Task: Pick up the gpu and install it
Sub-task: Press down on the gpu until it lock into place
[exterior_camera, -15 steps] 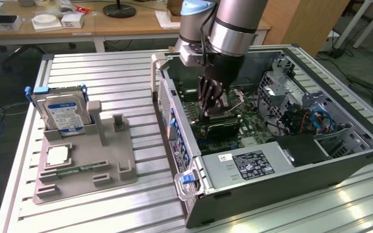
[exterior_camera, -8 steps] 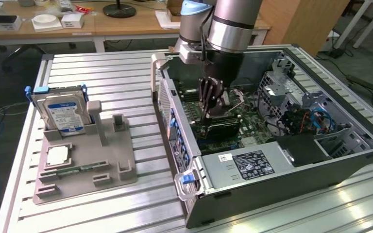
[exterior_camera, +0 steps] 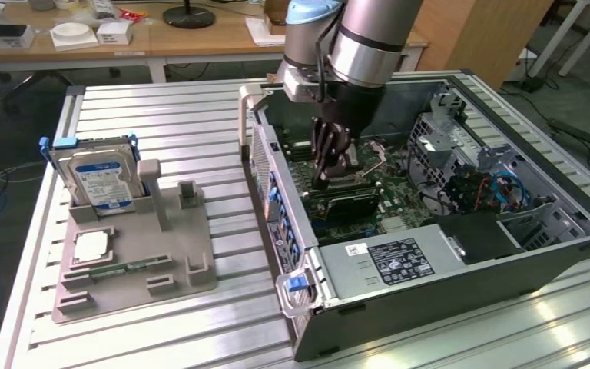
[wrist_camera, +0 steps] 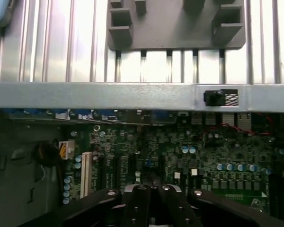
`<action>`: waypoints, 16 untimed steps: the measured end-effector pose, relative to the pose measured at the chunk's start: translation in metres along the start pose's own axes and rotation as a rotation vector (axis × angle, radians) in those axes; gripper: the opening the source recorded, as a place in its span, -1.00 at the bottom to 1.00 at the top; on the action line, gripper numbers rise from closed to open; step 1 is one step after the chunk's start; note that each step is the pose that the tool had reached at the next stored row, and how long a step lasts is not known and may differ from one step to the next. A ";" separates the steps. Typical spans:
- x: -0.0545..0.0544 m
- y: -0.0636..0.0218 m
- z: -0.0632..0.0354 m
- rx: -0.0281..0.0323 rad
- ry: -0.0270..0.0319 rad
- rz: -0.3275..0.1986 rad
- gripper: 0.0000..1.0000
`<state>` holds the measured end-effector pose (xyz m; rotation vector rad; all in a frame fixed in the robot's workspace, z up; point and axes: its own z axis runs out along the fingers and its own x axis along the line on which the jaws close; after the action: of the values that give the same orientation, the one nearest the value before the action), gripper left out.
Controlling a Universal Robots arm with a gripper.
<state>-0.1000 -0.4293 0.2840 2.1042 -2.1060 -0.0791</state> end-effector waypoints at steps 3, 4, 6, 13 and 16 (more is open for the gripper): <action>0.000 0.0000 0.0000 -0.0147 -0.0449 -0.008 -0.80; 0.000 0.0000 0.0001 -0.0257 -0.0478 -0.009 -0.80; 0.000 0.0000 0.0000 -0.0526 -0.0478 -0.010 -0.80; 0.000 0.0002 -0.0016 -0.0930 -0.0479 -0.013 -0.80; 0.000 0.0004 -0.0020 -0.1433 -0.0455 -0.015 -0.80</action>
<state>-0.1001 -0.4292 0.2861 2.0535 -2.0434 -0.2739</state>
